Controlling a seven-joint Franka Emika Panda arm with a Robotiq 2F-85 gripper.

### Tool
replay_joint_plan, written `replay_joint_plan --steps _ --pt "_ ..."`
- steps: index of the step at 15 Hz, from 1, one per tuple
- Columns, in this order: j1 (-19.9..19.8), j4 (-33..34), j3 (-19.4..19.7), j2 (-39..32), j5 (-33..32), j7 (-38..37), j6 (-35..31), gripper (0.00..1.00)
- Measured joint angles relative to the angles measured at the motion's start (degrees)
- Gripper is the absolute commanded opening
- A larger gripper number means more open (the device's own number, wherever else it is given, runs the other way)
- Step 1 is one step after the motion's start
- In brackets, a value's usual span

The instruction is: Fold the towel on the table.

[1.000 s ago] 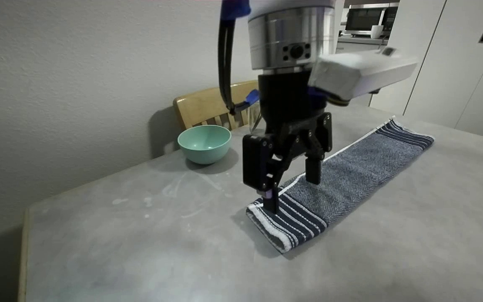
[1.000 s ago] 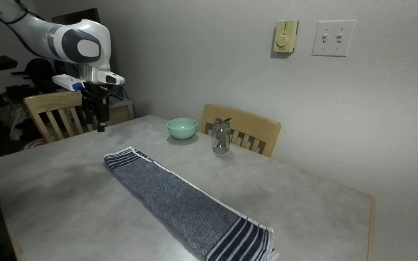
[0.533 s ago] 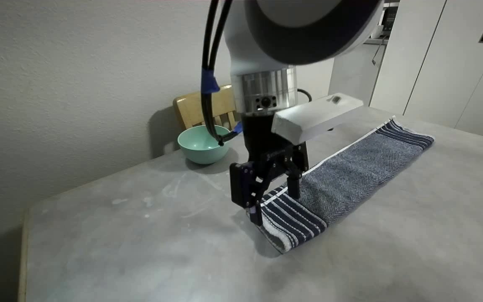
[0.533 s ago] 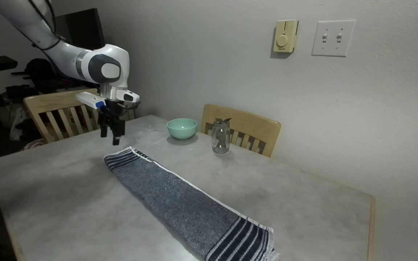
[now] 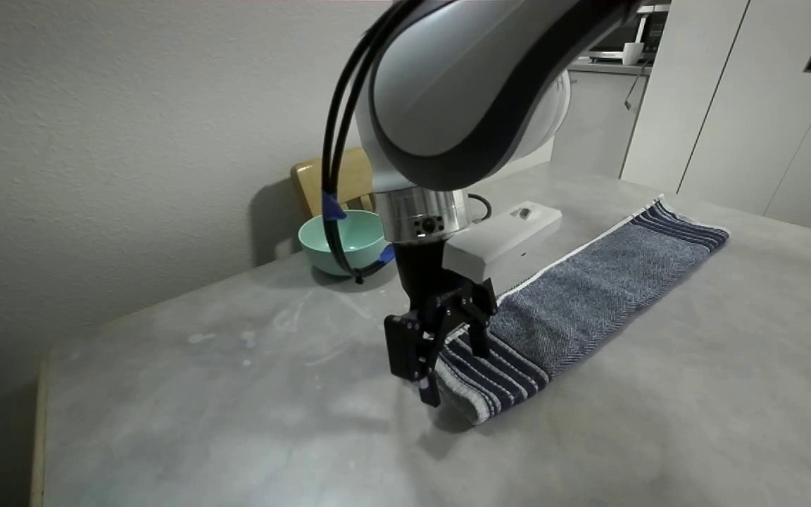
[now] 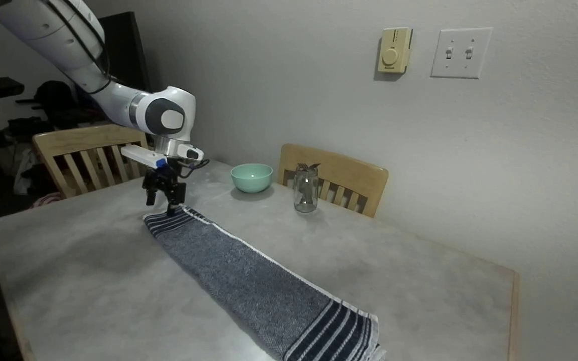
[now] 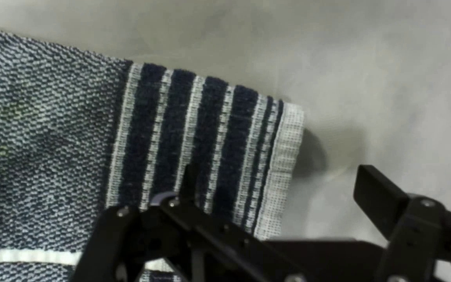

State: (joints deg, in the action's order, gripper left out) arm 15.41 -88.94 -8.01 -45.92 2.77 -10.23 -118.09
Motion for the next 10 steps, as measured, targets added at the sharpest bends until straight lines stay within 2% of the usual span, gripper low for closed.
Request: replay_joint_plan --steps 3,10 --pt "0.3 0.4 0.1 -0.1 -0.1 -0.8 0.1 1.00" --pt "6.1 1.5 3.8 -0.3 -4.5 -14.7 1.4 1.00"
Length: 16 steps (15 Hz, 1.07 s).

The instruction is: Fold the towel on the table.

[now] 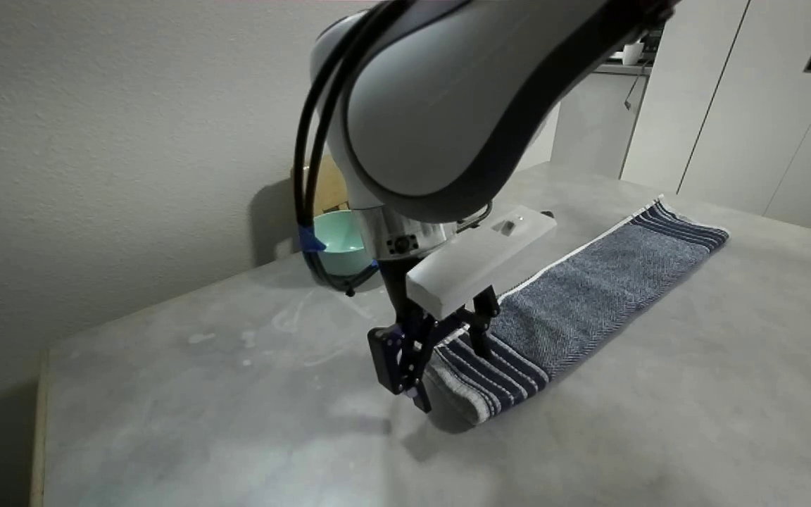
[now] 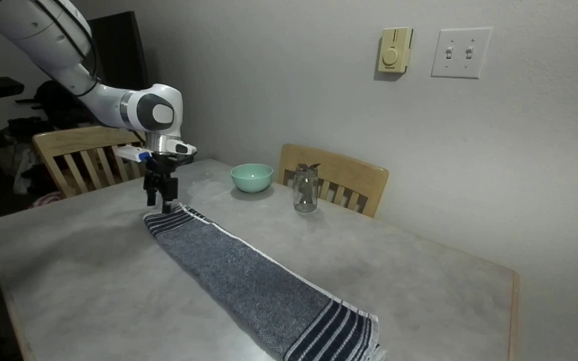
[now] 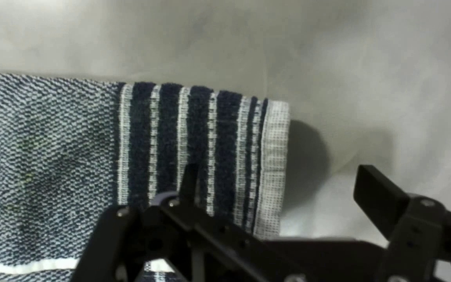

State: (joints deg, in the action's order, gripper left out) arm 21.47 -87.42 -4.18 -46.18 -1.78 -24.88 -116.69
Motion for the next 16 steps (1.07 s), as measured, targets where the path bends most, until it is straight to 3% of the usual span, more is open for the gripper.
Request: replay_joint_plan --steps 5,13,14,16 --pt "3.5 2.1 2.9 -1.3 -4.6 -6.6 3.7 1.00" --pt "3.1 4.9 3.2 -4.5 -5.8 -3.5 3.9 1.00" --pt "3.0 5.1 3.2 -4.5 -5.8 -3.3 4.0 0.97" --pt "2.8 5.5 3.3 -4.8 -5.8 -2.9 4.0 0.72"
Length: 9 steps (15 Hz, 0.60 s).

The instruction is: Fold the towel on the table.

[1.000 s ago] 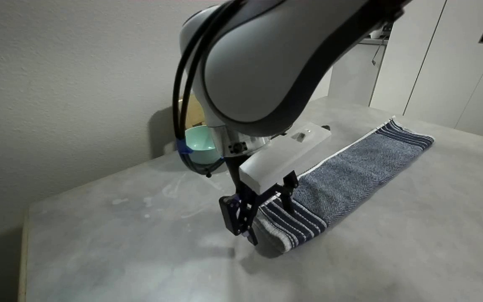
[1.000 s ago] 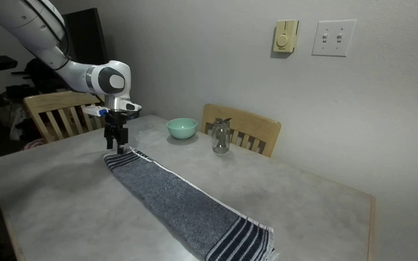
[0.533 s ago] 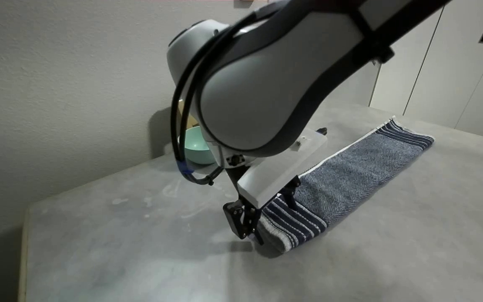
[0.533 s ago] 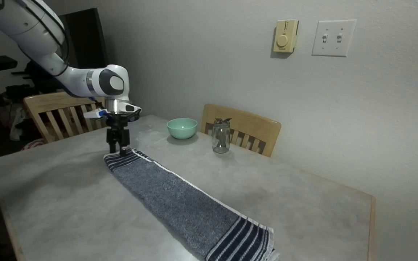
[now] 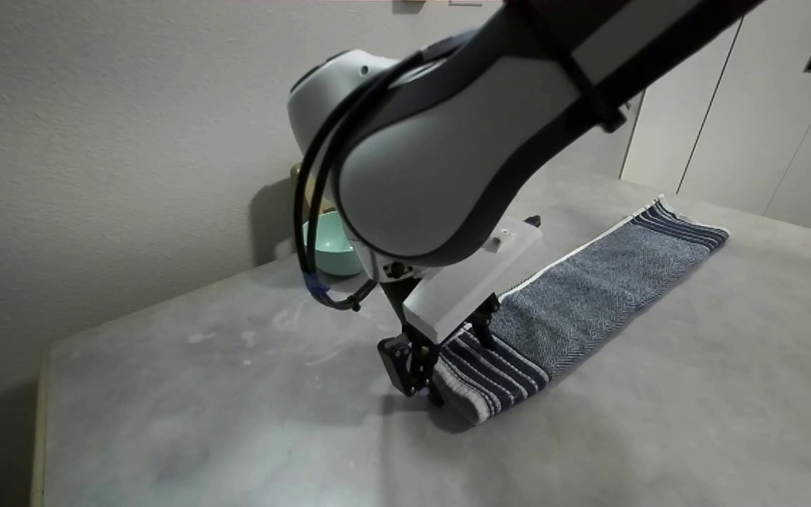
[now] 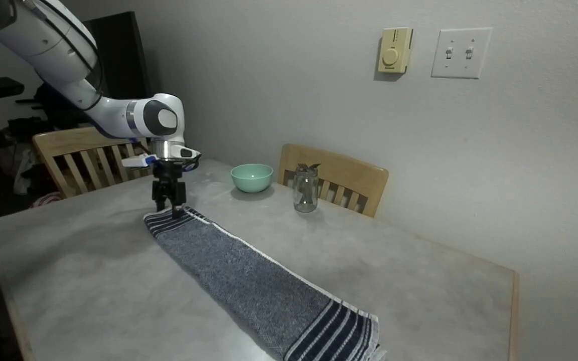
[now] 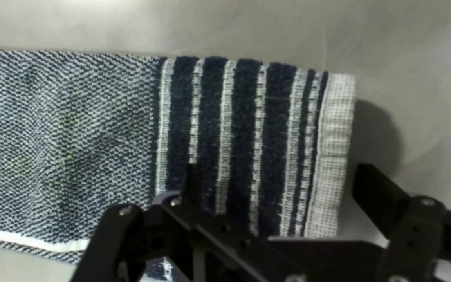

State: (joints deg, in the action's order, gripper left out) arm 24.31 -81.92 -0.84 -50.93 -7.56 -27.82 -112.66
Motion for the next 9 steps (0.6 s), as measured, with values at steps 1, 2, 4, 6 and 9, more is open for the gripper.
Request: replay_joint_plan --steps 1,2,4,6,9 --pt "-0.1 0.2 0.1 -0.1 0.0 0.1 0.0 0.72" --pt "-0.1 0.4 0.2 -0.1 0.0 0.1 0.0 0.65" --pt "-0.1 0.9 0.3 -0.2 0.0 0.1 0.1 0.51" --pt "-0.1 1.3 0.3 -0.2 -0.2 0.1 0.1 0.37" --pt "-0.1 1.7 0.3 -0.3 -0.3 0.5 0.1 0.14"
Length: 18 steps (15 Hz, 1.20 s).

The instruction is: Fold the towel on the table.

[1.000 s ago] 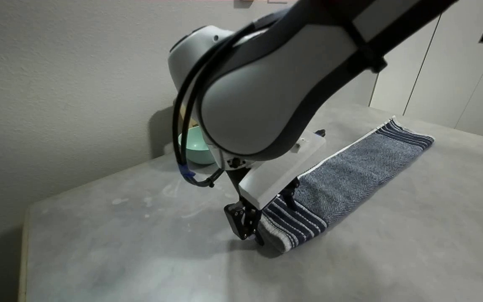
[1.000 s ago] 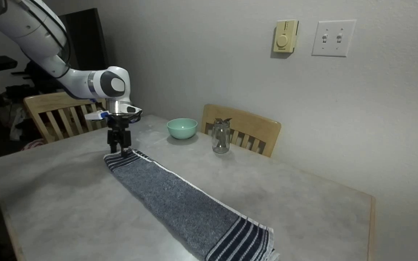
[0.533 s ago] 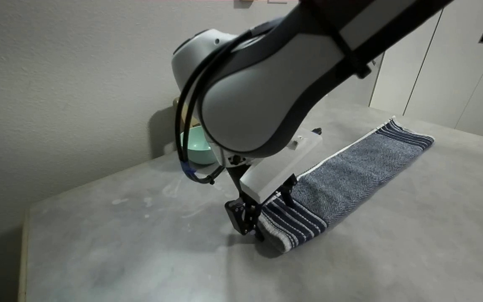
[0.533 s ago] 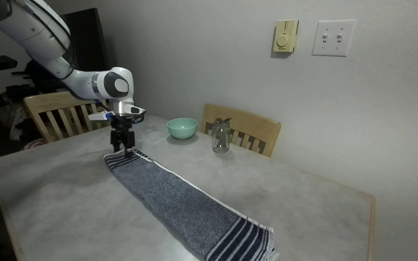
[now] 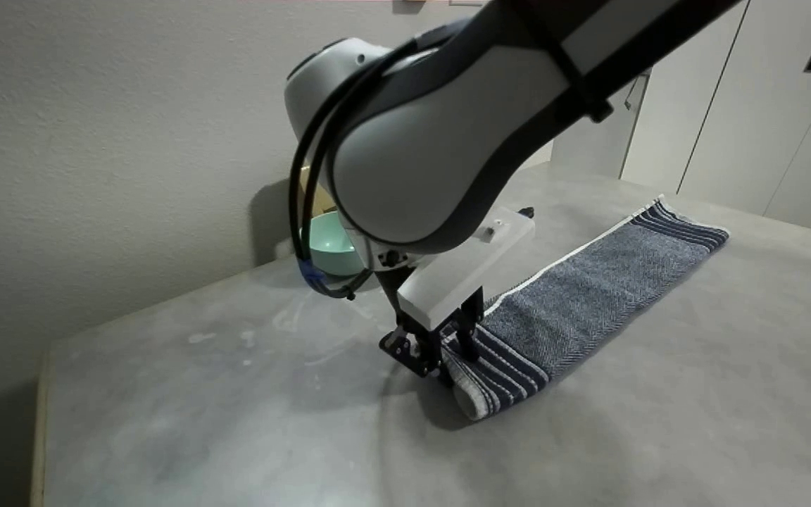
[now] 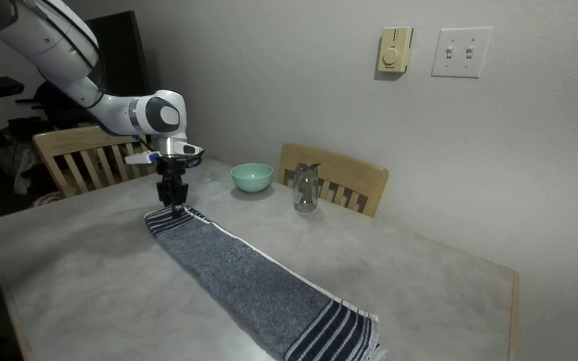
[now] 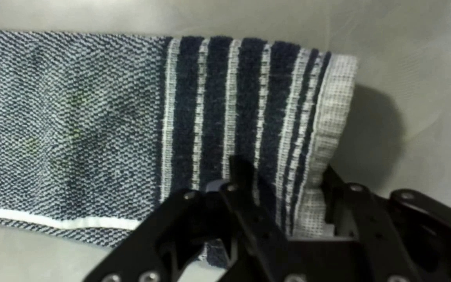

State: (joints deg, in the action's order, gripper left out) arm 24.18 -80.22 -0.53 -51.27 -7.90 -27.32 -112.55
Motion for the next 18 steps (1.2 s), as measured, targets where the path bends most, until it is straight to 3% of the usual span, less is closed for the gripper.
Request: replay_joint_plan --steps 2,3,7,14,18 --pt "-0.1 0.1 0.0 0.0 0.0 1.0 0.0 0.02" --pt "-0.2 0.2 0.0 0.0 0.0 1.9 -0.1 0.00" --pt "-1.6 0.7 -1.6 0.0 0.4 8.3 -0.7 0.02" --pt "-3.0 4.5 -8.4 0.0 2.9 23.6 1.6 0.02" --pt "-2.8 7.3 -10.3 0.0 3.2 27.4 4.3 0.02"
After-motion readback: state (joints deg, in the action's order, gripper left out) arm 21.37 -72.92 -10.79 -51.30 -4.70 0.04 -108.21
